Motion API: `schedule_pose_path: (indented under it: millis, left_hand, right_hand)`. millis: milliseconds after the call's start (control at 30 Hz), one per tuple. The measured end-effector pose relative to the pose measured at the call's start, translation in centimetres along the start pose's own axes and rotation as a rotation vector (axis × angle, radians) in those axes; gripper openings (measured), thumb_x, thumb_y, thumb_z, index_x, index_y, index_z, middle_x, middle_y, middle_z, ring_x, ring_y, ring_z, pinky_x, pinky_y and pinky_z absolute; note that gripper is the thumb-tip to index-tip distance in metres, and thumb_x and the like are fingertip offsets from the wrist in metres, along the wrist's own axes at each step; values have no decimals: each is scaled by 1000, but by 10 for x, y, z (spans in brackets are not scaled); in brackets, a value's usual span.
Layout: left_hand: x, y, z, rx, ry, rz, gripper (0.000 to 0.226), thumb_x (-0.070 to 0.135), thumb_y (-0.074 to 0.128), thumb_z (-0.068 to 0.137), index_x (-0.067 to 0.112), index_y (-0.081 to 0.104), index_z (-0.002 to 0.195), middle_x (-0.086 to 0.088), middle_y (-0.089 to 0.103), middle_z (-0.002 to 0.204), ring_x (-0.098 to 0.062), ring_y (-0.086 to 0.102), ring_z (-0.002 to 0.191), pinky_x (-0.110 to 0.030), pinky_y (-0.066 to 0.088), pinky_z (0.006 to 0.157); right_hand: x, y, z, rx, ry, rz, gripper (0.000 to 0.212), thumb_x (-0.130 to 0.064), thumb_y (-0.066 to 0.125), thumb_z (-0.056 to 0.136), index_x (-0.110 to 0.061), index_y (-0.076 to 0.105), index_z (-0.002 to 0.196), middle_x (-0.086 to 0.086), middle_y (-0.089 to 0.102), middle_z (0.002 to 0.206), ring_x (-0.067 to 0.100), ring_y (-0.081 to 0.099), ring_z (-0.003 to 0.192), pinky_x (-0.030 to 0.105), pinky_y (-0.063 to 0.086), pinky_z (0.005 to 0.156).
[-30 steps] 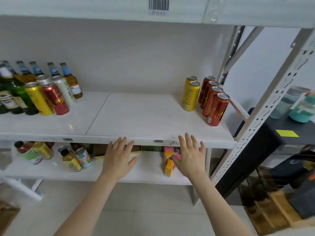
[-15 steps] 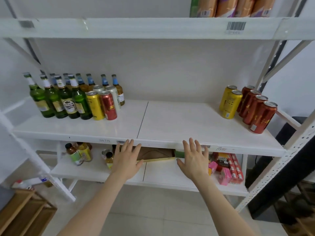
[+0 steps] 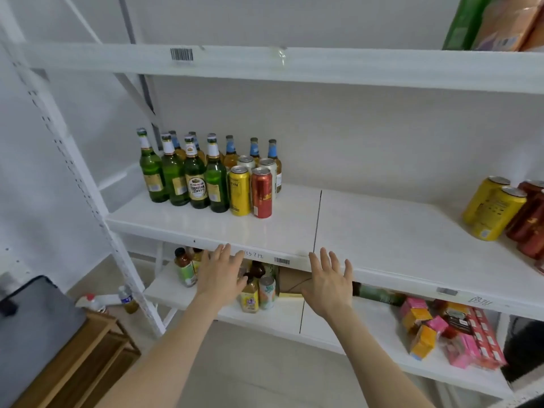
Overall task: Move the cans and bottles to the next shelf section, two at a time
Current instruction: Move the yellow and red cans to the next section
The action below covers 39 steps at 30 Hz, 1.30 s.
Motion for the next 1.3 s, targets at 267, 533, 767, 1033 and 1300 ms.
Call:
schedule_pose_path:
  millis: [267, 533, 767, 1033, 1300]
  left_hand:
    - [-54, -3, 79, -1, -22, -5, 64, 51, 42, 98, 24, 23, 153, -12, 18, 163, -30, 13, 151, -52, 13, 121]
    - [-111, 12, 145, 4, 0, -45, 67, 52, 43, 96, 24, 21, 153, -14, 22, 161, -30, 19, 148, -50, 20, 120]
    - [-116, 35, 201, 5, 99, -240, 70, 48, 51, 95, 19, 23, 152, -8, 38, 148, -27, 44, 130, -38, 45, 101]
    - [-102, 76, 244, -77, 30, -816, 85, 40, 69, 86, 18, 21, 152, -5, 45, 148, -25, 50, 130, -39, 45, 104]
    - [-91, 91, 275, -146, -105, -1286, 71, 41, 71, 87, 22, 35, 145, 5, 58, 136, -14, 59, 120, -35, 47, 105]
  right_hand:
    - [-47, -2, 87, 56, 16, -9, 76, -56, 43, 97, -21, 11, 157, 10, 9, 166, 29, 7, 153, 54, 6, 121]
    - [-98, 0, 166, 74, 51, -14, 78, -59, 43, 95, -22, 11, 157, 7, 11, 167, 27, 9, 153, 53, 9, 121]
    - [-108, 3, 216, 122, 188, 45, 80, -64, 42, 93, -23, 14, 157, 5, 16, 166, 24, 15, 152, 50, 14, 121]
    - [-95, 13, 267, 147, 250, 570, 83, -57, 63, 86, -18, 32, 152, 3, 44, 152, 27, 43, 136, 47, 35, 110]
    - [-86, 23, 310, 72, 221, 1188, 68, -53, 81, 63, -27, 60, 122, -9, 69, 115, 13, 63, 110, 27, 51, 87]
Point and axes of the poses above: each hand's wrist, its own z-axis towards the middle knuckle, its own y-axis out of the palm, x = y × z, the point moved 2 cm from there along z, towards the middle knuckle
